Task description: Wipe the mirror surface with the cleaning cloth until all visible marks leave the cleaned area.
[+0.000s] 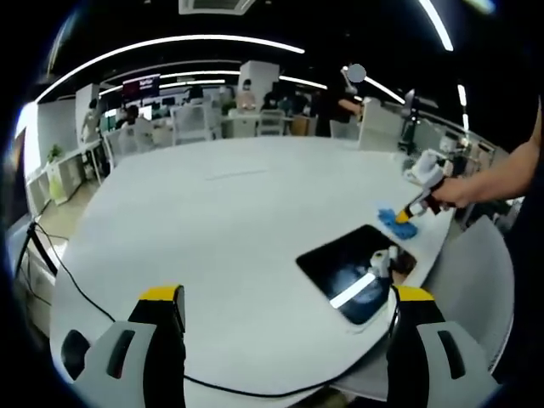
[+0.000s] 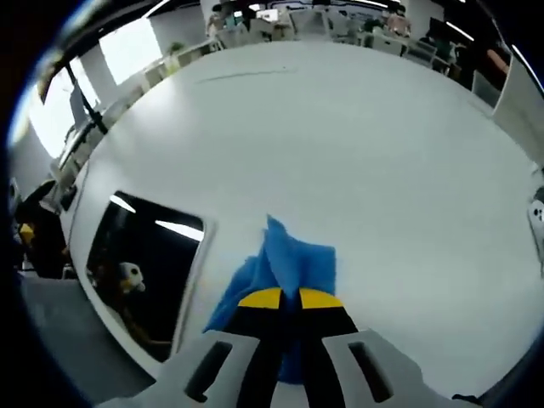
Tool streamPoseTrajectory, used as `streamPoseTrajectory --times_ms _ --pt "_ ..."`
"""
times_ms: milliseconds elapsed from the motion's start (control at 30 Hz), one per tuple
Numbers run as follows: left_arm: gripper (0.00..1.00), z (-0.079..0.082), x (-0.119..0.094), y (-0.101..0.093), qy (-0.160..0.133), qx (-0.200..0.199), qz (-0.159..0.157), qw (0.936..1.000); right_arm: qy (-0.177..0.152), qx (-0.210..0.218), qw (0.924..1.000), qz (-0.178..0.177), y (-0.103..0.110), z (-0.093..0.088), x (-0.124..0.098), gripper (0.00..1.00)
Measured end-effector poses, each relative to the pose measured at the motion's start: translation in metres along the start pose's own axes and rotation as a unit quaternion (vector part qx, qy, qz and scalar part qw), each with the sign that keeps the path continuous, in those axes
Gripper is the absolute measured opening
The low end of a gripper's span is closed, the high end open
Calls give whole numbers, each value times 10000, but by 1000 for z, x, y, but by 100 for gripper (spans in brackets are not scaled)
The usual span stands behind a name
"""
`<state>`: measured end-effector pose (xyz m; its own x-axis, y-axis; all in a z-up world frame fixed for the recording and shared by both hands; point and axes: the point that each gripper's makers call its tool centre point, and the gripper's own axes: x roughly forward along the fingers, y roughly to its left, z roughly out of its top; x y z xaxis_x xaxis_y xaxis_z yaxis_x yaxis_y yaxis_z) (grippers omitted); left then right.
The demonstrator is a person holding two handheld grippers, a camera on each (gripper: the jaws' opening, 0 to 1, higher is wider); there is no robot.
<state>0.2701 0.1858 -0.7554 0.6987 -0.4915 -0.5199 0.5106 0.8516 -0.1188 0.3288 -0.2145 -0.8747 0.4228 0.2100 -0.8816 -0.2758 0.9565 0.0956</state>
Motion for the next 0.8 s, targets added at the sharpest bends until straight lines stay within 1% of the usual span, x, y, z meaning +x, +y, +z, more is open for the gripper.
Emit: streamPoseTrajectory --times_ms 133,200,267,300,400,500,533,567,633,700,800 --pt "100 0 1 -8 -6 154 1 9999 12 120 9998 129 1 -1 -2 0" --pt "100 0 -1 -7 -29 208 73 9998 5 225 9995 228 3 3 -4 0" --pt "100 0 -2 -7 -27 192 120 9997 -31 164 9995 259 3 6 -7 0" --pt "100 0 -4 -8 -59 185 147 9997 -61 224 9991 357 5 8 -9 0" --pt "100 -3 -5 -12 -82 200 135 9997 -73 283 9988 404 4 12 -15 0" --pt "100 -5 -4 -7 -80 127 133 9998 -115 328 9987 375 0 18 -24 0" --pt "100 -5 -5 -7 -62 100 132 9998 -57 420 9983 399 1 17 -27 0" --pt "100 -2 -7 -7 -86 110 109 9998 -26 482 9979 435 2 17 -29 0" --pt "100 5 -8 -7 -167 184 69 9997 -50 471 9979 447 4 20 -35 0" --pt "100 5 -9 -4 -156 194 54 9997 -50 488 9976 485 8 22 -37 0" --pt "100 4 -11 -2 -163 203 16 9997 -67 655 9962 570 16 23 -42 0"
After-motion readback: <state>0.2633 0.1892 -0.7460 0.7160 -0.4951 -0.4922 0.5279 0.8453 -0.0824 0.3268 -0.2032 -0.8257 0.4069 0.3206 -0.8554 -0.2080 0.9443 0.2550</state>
